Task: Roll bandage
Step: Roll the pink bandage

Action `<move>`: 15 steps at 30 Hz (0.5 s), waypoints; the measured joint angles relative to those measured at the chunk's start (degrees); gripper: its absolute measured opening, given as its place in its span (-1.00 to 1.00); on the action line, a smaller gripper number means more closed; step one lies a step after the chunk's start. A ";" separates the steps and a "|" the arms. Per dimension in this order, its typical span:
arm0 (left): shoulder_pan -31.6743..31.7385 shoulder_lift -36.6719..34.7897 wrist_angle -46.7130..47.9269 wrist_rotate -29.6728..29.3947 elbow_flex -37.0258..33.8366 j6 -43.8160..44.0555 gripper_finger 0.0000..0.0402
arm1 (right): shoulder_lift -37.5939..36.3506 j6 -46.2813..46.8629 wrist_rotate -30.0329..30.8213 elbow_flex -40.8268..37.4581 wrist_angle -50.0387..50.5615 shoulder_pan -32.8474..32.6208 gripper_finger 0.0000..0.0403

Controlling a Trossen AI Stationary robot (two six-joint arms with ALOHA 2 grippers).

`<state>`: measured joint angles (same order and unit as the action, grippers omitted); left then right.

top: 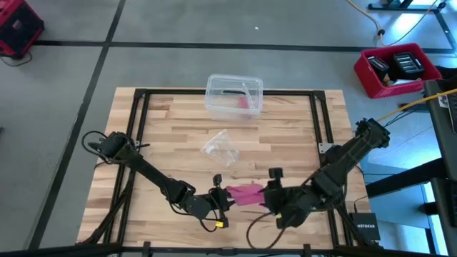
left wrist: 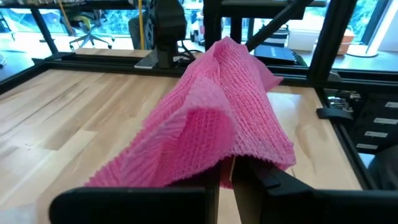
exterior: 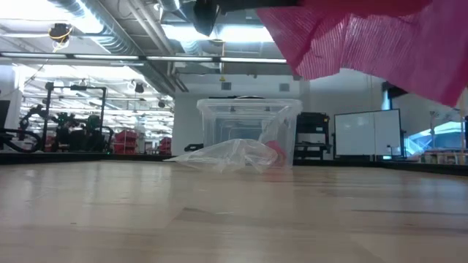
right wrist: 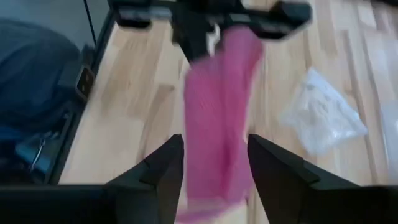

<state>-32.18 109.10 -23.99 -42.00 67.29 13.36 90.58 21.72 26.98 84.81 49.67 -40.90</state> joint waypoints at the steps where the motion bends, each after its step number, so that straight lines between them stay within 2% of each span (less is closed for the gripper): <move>1: 0.04 -0.02 -0.01 0.00 0.00 0.01 -0.89 | 0.40 -0.96 0.66 -0.63 -1.62 0.14 -0.12; 7: -0.40 0.00 -0.35 -0.04 0.00 -0.49 -0.89 | 1.87 -2.65 1.54 -4.78 -4.11 4.85 -0.18; 12: -0.42 0.00 -0.39 0.10 0.00 -0.79 -0.89 | 1.89 -4.49 -3.73 -5.65 -5.15 6.64 -0.28; 15: -0.44 0.00 -0.48 0.11 0.00 -0.87 -0.89 | 2.12 -5.41 -5.06 -5.65 -5.38 6.84 -0.42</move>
<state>-32.62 109.10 -24.47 -41.89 67.29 12.49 92.70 16.31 21.92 79.15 44.29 -34.06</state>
